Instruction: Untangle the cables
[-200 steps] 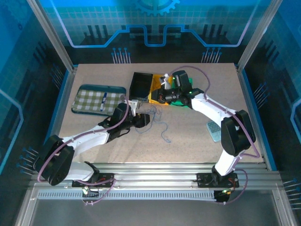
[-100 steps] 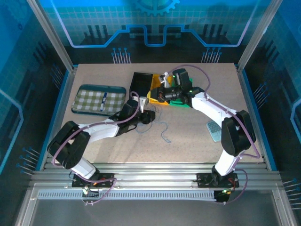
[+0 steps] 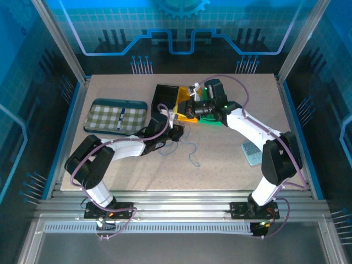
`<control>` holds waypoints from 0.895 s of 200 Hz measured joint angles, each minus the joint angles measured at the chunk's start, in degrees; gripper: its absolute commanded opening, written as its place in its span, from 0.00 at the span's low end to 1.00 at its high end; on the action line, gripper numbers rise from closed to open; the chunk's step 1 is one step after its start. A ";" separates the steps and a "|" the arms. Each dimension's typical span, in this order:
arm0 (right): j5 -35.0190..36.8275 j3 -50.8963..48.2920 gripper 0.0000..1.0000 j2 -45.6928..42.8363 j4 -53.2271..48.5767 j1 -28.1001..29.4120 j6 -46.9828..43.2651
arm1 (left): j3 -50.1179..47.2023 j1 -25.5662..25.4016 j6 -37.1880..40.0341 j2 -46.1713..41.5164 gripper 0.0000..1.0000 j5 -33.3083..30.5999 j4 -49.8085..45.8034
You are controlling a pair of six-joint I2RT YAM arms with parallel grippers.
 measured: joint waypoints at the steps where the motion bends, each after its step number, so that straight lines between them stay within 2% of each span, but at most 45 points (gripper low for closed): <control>1: 0.00 -0.02 0.00 -0.04 0.00 -0.02 0.07 | -0.02 0.00 0.00 0.00 0.00 0.02 0.00; 32: 0.02 -0.42 0.00 -2.43 1.01 -1.64 1.60 | -0.28 0.00 0.79 -0.02 0.00 1.68 -3.52; 92: 0.07 2.89 0.00 -7.06 5.70 -4.33 3.13 | -1.46 0.00 7.61 0.13 0.00 4.04 -23.41; 117: 0.81 10.43 0.00 -7.10 4.98 -5.46 1.20 | -0.72 0.00 8.22 1.36 0.00 4.85 -27.74; 137: 2.36 20.20 0.00 -6.64 2.34 -6.49 -1.62 | 0.63 0.00 8.17 2.25 0.00 4.85 -29.44; 179: 6.32 37.68 0.00 -4.61 -1.51 -8.35 -7.52 | 1.09 0.02 7.28 2.73 0.00 4.85 -29.83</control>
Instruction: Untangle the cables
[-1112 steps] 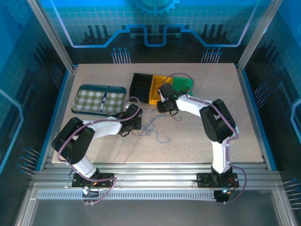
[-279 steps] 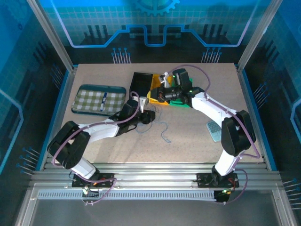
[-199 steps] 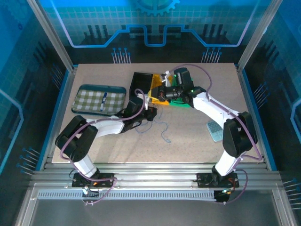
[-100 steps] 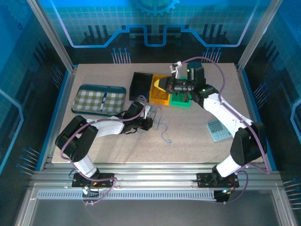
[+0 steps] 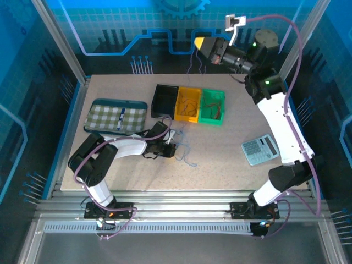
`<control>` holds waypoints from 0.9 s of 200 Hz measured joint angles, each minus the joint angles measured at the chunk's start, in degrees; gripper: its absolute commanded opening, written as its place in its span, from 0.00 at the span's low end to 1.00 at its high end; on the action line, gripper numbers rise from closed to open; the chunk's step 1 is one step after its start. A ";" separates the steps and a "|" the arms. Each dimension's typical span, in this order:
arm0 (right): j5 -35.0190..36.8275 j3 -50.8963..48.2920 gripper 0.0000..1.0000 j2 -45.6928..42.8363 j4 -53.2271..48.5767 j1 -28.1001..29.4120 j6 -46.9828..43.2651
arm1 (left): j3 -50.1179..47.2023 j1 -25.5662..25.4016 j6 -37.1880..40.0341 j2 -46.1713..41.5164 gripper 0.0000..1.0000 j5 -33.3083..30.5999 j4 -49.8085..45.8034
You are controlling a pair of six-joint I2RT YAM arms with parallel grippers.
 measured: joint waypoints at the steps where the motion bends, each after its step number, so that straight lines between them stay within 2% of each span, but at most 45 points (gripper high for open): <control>1: 0.02 0.20 0.00 0.07 -0.04 -0.04 -0.09 | 0.00 0.00 -0.04 0.02 0.00 0.00 0.00; 64: 1.38 15.13 0.00 8.57 -2.86 -1.38 -0.74 | 0.00 0.00 -2.71 0.68 0.00 -0.26 0.24; 129: 1.36 25.42 0.00 10.60 -2.23 -1.68 0.85 | 0.02 -0.02 -4.20 1.03 0.00 -0.61 0.42; 151: 1.70 34.05 0.00 14.03 -3.10 -1.86 0.87 | 0.04 -0.02 -4.26 1.60 0.00 -0.63 0.37; 180: 1.77 33.29 0.00 13.03 -2.34 -2.36 1.73 | 0.04 -0.02 -4.48 1.77 0.00 -0.61 0.42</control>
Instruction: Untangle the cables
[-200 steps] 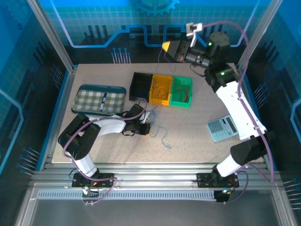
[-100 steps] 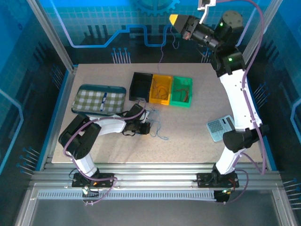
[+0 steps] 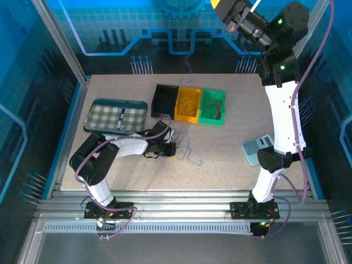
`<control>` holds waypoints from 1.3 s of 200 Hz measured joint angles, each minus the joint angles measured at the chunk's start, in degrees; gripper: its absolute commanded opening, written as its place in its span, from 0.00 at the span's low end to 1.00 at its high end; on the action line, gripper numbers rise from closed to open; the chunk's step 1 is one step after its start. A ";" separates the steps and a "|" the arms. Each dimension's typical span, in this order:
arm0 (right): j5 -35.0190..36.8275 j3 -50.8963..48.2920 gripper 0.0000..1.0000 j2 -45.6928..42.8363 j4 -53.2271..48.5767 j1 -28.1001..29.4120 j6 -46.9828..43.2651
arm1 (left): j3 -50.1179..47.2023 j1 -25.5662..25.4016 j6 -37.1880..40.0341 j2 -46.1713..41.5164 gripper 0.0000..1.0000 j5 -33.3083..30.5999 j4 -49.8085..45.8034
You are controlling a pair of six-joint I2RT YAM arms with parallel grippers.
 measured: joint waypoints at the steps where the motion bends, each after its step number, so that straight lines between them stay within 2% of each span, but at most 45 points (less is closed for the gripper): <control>1: 0.00 -0.50 0.00 -0.22 0.00 0.00 0.00 | -0.02 0.00 0.00 0.00 0.00 0.00 0.00; 44: 0.61 -15.26 0.00 -4.07 -0.02 0.00 0.22 | -1.64 -0.33 -0.26 -1.99 0.00 -0.96 2.54; 101: 2.73 -29.35 0.00 -4.02 -0.07 0.00 -0.09 | -2.54 -1.42 -0.37 -4.37 0.00 -7.48 2.16; 162: 6.27 -34.40 0.00 -3.91 -0.31 -0.31 -4.63 | -3.06 -1.16 -1.70 -5.70 0.00 -14.49 0.59; 222: 9.20 -36.98 0.00 -0.22 0.70 -0.72 -6.75 | -3.06 -1.18 -2.69 -6.51 0.00 -16.00 -0.48; 260: 13.84 -40.96 0.00 0.31 0.63 -0.74 -8.52 | -3.06 -1.31 -2.73 -6.51 0.00 -16.63 -1.18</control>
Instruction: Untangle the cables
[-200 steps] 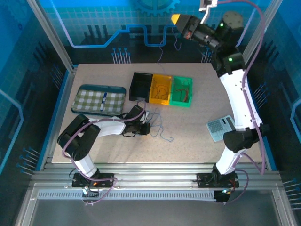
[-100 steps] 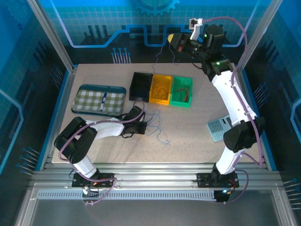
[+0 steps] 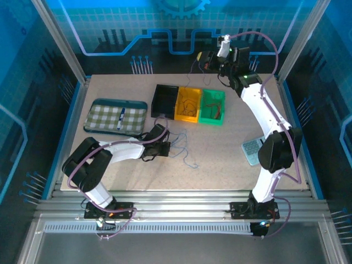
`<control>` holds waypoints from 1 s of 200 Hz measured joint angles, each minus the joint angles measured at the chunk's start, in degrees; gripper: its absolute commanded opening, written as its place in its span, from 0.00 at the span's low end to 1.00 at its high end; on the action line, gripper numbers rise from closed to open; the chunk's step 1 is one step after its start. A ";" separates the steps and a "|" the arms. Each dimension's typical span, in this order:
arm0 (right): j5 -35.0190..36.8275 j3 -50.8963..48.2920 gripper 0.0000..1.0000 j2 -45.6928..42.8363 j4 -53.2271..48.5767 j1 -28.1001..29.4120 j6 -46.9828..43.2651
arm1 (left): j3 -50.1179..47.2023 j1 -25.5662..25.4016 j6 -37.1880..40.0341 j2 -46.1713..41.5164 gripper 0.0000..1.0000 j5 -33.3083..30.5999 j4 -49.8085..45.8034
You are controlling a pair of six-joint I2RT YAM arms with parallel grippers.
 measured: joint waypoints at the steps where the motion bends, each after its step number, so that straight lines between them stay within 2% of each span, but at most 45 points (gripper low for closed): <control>1: 0.11 -0.04 0.00 0.00 0.00 0.00 -0.07 | 0.00 0.00 0.00 0.00 0.00 0.00 -0.02; 39: 6.47 -1.86 0.00 0.02 -1.09 0.02 -2.29 | 0.02 -0.20 0.02 0.00 0.00 -0.07 -0.55; 77: 8.61 -2.78 0.00 1.40 -0.55 0.81 -2.34 | 0.26 -0.66 0.07 0.00 0.00 -0.44 -1.03; 143: 9.09 -5.92 0.00 10.38 1.81 5.49 3.34 | 0.90 -1.01 0.13 0.00 0.00 -0.68 -2.36; 200: 15.72 -7.02 0.00 14.45 1.68 6.99 5.97 | 1.05 -1.20 0.17 0.00 0.00 -1.07 -3.37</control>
